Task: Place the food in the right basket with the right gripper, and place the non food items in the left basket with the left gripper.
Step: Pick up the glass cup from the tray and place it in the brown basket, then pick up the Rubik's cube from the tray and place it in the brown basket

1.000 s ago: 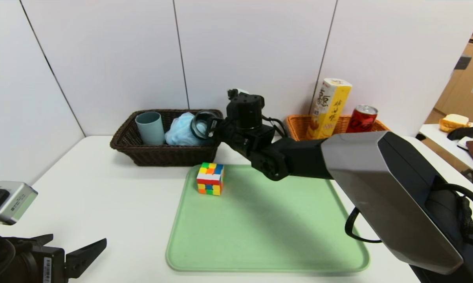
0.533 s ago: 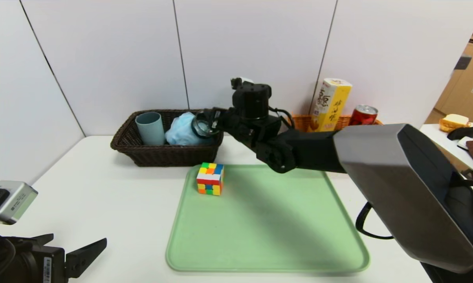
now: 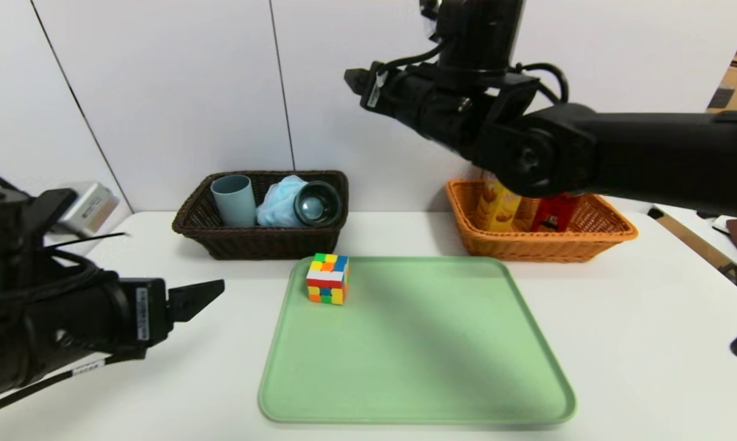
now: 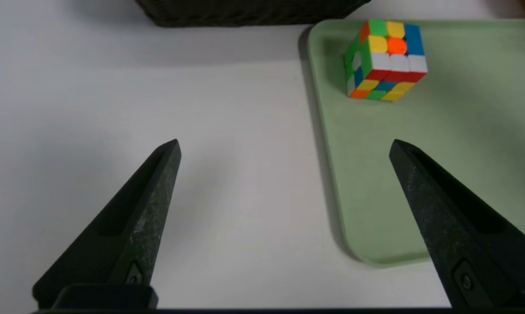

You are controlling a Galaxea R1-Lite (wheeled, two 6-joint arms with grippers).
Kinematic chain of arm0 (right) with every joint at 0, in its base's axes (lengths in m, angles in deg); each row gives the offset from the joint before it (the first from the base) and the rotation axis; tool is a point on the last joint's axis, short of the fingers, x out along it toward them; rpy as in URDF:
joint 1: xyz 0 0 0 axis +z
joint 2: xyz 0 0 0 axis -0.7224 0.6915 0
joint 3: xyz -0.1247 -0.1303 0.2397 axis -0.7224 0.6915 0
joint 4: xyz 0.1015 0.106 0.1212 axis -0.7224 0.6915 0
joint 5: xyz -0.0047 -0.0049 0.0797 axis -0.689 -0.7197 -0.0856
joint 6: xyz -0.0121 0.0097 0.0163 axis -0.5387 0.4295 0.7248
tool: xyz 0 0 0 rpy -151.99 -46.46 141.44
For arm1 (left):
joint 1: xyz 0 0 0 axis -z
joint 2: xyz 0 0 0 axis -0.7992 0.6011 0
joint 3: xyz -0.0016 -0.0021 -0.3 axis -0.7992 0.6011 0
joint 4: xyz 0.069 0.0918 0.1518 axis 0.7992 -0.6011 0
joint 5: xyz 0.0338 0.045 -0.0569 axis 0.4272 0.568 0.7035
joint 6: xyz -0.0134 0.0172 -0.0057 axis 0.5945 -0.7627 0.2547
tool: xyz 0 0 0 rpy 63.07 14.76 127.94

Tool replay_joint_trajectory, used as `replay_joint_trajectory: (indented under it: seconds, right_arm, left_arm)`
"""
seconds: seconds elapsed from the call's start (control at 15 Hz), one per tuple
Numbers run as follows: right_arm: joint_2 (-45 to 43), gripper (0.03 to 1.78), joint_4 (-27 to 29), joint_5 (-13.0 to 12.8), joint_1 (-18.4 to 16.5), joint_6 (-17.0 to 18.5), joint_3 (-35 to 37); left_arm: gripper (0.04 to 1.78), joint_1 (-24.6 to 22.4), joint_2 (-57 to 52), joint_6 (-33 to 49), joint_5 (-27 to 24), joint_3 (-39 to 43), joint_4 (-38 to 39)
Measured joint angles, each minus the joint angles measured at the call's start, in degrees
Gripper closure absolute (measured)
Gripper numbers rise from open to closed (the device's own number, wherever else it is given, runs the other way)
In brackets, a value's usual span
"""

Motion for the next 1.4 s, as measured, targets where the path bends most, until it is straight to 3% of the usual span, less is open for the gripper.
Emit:
replay_joint_trajectory:
  seconds: [0.2,0.4,0.53,0.87,1.2,1.4]
  right_arm:
    - [-6.0,0.21,10.4,-4.1,-4.4,0.4,3.4]
    - [-11.4,0.18,21.6,-4.3,-9.2,1.5,11.9]
    - [-14.4,0.16,26.1,-4.0,-12.1,3.2,18.7]
    - [-17.4,0.13,26.7,-3.9,-14.5,4.4,28.1]
    - [-17.6,0.12,26.5,-3.9,-14.5,4.3,30.8]
    - [-17.5,0.12,26.5,-3.9,-14.3,4.4,31.2]
  left_arm:
    - [0.13,0.8,10.2,0.1,-2.4,-5.6,4.7]
    - [0.13,3.3,20.6,0.3,-2.0,-12.4,6.1]
    - [0.13,5.9,26.2,0.7,-0.5,-17.9,6.4]
    - [0.13,9.4,34.9,2.2,1.5,-27.6,1.8]
    - [0.13,10.0,40.0,6.1,2.9,-37.3,-11.7]
    - [0.13,10.0,43.0,6.0,4.4,-39.9,-12.4]
